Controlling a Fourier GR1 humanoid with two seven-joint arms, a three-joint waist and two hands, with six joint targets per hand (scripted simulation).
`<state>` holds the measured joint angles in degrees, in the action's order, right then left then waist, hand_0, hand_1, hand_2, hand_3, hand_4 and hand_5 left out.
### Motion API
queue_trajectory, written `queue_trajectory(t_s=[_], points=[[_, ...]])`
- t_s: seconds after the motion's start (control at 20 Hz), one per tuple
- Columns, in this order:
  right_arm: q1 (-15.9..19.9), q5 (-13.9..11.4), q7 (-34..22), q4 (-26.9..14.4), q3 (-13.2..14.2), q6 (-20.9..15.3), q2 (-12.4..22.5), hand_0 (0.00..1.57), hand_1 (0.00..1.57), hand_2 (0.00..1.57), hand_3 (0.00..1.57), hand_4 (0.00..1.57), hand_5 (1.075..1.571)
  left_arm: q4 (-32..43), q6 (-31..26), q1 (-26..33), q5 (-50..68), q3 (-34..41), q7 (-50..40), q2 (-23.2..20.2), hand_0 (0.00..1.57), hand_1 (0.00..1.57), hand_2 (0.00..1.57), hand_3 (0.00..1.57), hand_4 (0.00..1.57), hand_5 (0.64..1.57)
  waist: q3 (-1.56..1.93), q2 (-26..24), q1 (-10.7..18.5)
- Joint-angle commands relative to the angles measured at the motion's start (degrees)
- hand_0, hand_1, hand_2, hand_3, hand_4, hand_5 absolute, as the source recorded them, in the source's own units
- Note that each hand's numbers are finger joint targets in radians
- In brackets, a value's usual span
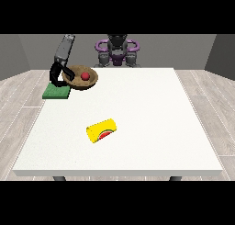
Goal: Pick the cup and pour the ball into the bowl, then pick the bowl and place it on the pad
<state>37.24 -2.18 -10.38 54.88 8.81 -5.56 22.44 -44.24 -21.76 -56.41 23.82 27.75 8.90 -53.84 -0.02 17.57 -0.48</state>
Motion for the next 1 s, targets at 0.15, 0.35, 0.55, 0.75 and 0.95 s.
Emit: queue_trajectory(t_s=[0.15, 0.35, 0.55, 0.75, 0.95], points=[[-1.01, 1.01, 4.13, -4.55, 2.26, 4.09, 3.04, 1.57, 1.57, 1.57, 1.57, 1.3, 1.528, -2.7, 4.79, 3.52, -1.99, -1.68, 1.84, 3.45, 0.0, 0.0, 0.0, 0.0, 0.0, 1.533, 0.06, -1.58, -1.87], [-1.13, 2.46, 9.47, -8.61, 5.7, 9.81, 10.0, 1.57, 1.57, 1.57, 1.48, 1.31, 1.532, -3.72, 4.07, 2.08, -0.43, -0.5, -0.46, 0.6, 0.0, 0.0, 0.0, 0.0, 0.0, 1.533, 0.08, 0.03, -2.44], [0.53, 5.43, 16.19, -12.48, 9.64, 10.88, 10.31, 1.57, 1.57, 1.57, 1.11, 1.3, 1.537, -3.81, 0.72, 0.25, 1.78, 1.83, 0.19, -3.86, 0.0, 0.0, 0.0, 0.0, 0.0, 1.536, 0.09, 6.65, -0.58], [4.08, 6.32, 16.63, -18.58, 12.26, 13.39, 14.98, 1.57, 1.57, 1.57, 0.78, 1.29, 1.551, -9.52, 4.75, 0.3, 1.31, -0.01, -1.1, -1.07, 0.0, 0.0, 0.0, 0.0, 0.2, 1.532, 0.14, 8.16, 0.84], [4.62, 4.67, 21.76, -22.38, 12.67, 13.58, 17.85, 1.57, 1.57, 1.57, 0.46, 1.28, 1.552, -12.83, 3.47, -1.51, 3.8, 0.94, -4.11, -3.78, 0.0, 0.0, 0.0, 0.0, 0.05, 1.537, 0.16, 10.83, 2.47]])
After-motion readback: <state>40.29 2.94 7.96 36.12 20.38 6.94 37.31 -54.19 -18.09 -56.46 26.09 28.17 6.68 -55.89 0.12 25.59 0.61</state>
